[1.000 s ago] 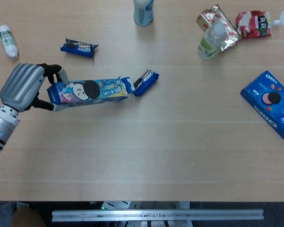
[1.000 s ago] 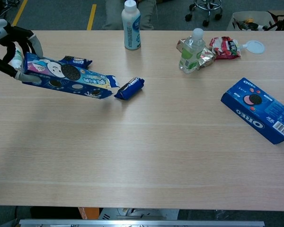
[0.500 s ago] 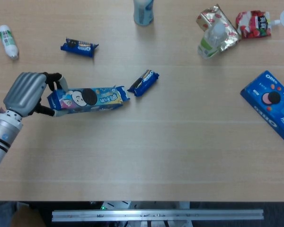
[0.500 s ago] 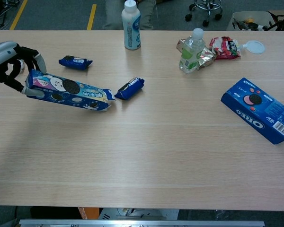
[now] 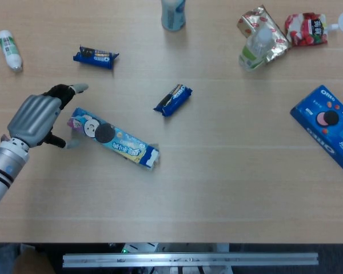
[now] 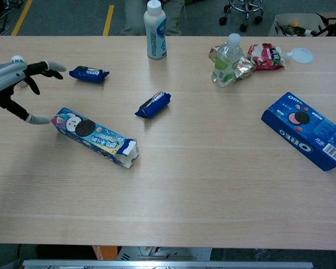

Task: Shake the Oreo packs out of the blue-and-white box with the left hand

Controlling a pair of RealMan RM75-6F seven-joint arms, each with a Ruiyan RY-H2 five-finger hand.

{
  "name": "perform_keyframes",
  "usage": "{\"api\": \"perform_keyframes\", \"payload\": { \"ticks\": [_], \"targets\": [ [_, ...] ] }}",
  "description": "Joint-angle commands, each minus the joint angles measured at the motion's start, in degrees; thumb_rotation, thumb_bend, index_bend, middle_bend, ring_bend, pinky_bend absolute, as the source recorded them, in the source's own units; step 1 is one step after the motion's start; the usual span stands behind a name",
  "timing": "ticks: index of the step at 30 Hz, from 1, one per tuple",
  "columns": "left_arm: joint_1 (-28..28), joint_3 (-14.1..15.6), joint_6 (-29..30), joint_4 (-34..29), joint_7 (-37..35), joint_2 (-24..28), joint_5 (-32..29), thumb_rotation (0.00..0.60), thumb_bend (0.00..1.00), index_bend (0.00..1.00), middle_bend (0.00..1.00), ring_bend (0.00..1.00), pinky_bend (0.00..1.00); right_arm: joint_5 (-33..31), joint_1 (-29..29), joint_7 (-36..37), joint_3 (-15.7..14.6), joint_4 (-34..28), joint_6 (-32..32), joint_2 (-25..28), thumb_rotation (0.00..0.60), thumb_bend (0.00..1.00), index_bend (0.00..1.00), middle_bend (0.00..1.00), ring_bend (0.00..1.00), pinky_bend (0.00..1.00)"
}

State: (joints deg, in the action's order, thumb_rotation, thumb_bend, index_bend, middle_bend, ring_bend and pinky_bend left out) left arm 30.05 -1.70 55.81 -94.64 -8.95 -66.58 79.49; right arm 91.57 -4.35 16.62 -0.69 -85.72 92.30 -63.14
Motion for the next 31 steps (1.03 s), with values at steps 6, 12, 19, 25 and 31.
{"api": "perform_keyframes", "payload": {
  "ticks": [6, 12, 19, 25, 31],
  "targets": [
    [-2.73, -0.11, 6.93, -3.54, 4.65, 2.09, 2.31, 0.600, 0.11, 0.11, 0.18, 0.14, 0.35, 0.29, 0.15, 0.12, -0.07, 0.45, -0.11, -0.15, 0.600, 0.33, 0.41, 0.44, 0.46, 0.46],
    [-7.58, -0.17, 18.21, -3.09, 11.33, 0.97, 6.02, 0.600, 0.11, 0.19, 0.25, 0.17, 0.35, 1.66, 0.79, -0.60, -0.33, 0.48, -0.35, -0.51, 0.600, 0.33, 0.41, 0.44, 0.46, 0.46],
    [-13.83, 1.34, 26.28, -3.84, 20.90, 2.10, 5.43, 0.600, 0.11, 0.23, 0.27, 0.17, 0.35, 2.05, 1.06, -2.48, -0.17, 0.62, -0.08, -0.65, 0.600, 0.33, 0.41, 0.44, 0.46, 0.46],
    [-19.21, 2.93, 31.69, -4.32, 22.05, 3.42, 5.05, 0.600, 0.11, 0.25, 0.28, 0.17, 0.35, 1.68, 1.06, -1.90, -0.20, 1.21, -0.25, -0.97, 0.600, 0.33, 0.41, 0.44, 0.46, 0.46],
    [-23.11, 4.35, 34.69, -5.24, 23.12, 4.15, 5.23, 0.600, 0.11, 0.26, 0.28, 0.17, 0.35, 1.73, 0.96, -1.28, -0.28, 1.55, 0.05, -0.89, 0.600, 0.33, 0.41, 0.44, 0.46, 0.46]
  ]
}}
